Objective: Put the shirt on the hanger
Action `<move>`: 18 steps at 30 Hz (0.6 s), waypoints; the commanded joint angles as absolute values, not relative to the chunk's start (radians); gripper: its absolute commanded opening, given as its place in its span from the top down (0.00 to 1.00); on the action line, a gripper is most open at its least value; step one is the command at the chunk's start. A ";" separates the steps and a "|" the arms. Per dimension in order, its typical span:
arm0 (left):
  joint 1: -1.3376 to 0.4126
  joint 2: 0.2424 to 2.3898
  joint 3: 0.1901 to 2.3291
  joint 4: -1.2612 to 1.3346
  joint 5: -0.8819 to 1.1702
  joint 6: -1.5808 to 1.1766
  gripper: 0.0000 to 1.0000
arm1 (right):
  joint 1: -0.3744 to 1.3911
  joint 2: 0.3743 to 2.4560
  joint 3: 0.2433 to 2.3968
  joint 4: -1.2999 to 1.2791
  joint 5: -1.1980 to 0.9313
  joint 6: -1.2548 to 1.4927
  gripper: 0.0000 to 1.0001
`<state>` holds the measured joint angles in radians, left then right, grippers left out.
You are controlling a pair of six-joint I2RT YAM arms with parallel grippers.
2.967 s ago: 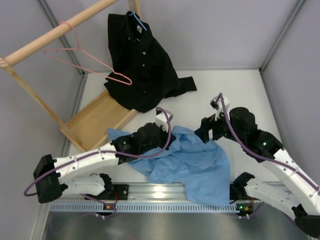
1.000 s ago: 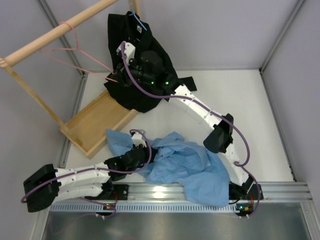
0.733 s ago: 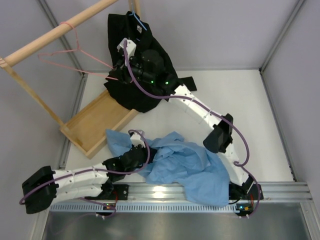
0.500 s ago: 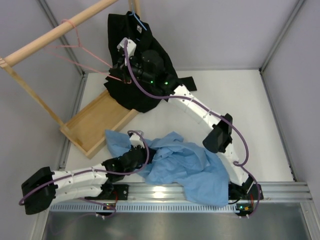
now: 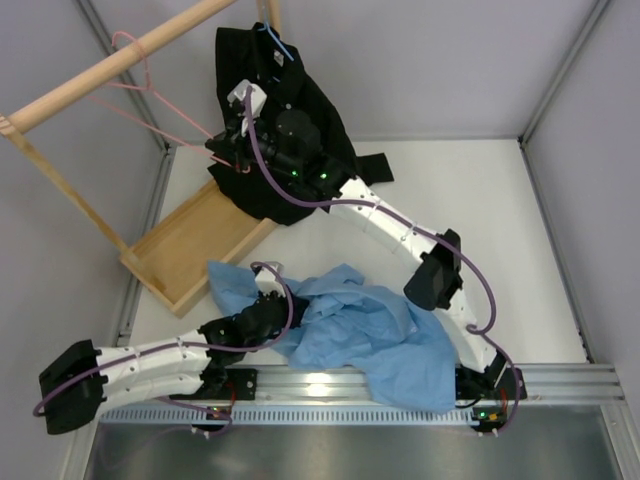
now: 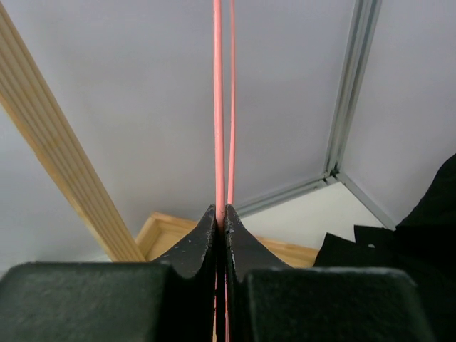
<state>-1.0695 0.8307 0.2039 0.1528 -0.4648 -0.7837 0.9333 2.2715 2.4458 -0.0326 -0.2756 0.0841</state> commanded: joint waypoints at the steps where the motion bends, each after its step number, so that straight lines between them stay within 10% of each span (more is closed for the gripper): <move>1: -1.068 0.801 0.196 0.137 -0.491 -0.776 1.00 | 0.939 2.165 2.456 0.118 -0.265 0.123 1.00; 18: -1.069 0.739 0.294 0.005 -0.505 -0.782 1.00 | 0.927 1.884 2.140 0.121 -0.227 0.092 1.00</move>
<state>-1.0695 0.7677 0.2276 0.0380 -0.4770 -0.7834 0.9329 2.0117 2.1906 0.0299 -0.2417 0.1120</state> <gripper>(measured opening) 0.035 0.010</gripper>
